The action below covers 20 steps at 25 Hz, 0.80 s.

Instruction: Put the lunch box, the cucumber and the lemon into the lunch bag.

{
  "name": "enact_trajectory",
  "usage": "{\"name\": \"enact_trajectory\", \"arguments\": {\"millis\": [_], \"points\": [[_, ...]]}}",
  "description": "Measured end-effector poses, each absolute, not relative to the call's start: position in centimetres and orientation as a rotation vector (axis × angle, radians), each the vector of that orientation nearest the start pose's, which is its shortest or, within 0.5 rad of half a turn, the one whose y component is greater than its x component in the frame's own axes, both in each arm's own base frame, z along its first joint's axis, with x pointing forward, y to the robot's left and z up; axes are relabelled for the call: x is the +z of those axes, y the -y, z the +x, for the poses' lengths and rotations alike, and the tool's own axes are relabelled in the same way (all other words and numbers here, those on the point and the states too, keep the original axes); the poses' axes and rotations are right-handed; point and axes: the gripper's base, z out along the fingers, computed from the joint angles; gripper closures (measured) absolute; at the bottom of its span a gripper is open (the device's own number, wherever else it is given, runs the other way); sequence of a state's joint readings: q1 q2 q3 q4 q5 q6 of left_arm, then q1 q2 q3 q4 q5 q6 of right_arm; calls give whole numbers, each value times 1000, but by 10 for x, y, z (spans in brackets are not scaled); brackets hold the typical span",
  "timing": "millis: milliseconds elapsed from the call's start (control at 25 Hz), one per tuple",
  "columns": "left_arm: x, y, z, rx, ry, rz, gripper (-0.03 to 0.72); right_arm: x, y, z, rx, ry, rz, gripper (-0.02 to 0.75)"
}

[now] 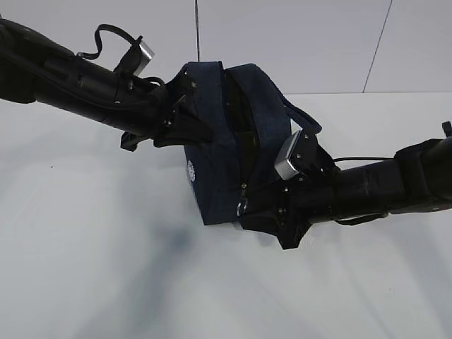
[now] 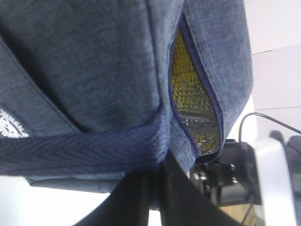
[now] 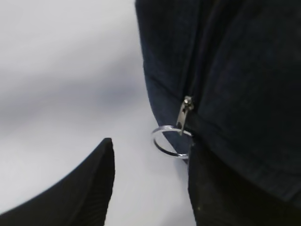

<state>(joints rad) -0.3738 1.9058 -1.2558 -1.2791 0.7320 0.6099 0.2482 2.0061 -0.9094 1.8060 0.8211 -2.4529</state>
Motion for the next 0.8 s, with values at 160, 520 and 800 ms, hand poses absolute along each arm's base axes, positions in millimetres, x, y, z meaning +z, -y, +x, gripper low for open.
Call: {"name": "enact_trajectory", "arguments": {"millis": [160,520,800], "points": [[211,201,352,-1253,-2517,105,693,109,-149,329,737,-1849,-1179,357],[211,201,352,-1253,-2518,108,693,112,-148,339,668,-1853,-1186,357],[211,201,352,-1252,-2518,109,693,116,-153,339,746,-1796,-1181,357]]}}
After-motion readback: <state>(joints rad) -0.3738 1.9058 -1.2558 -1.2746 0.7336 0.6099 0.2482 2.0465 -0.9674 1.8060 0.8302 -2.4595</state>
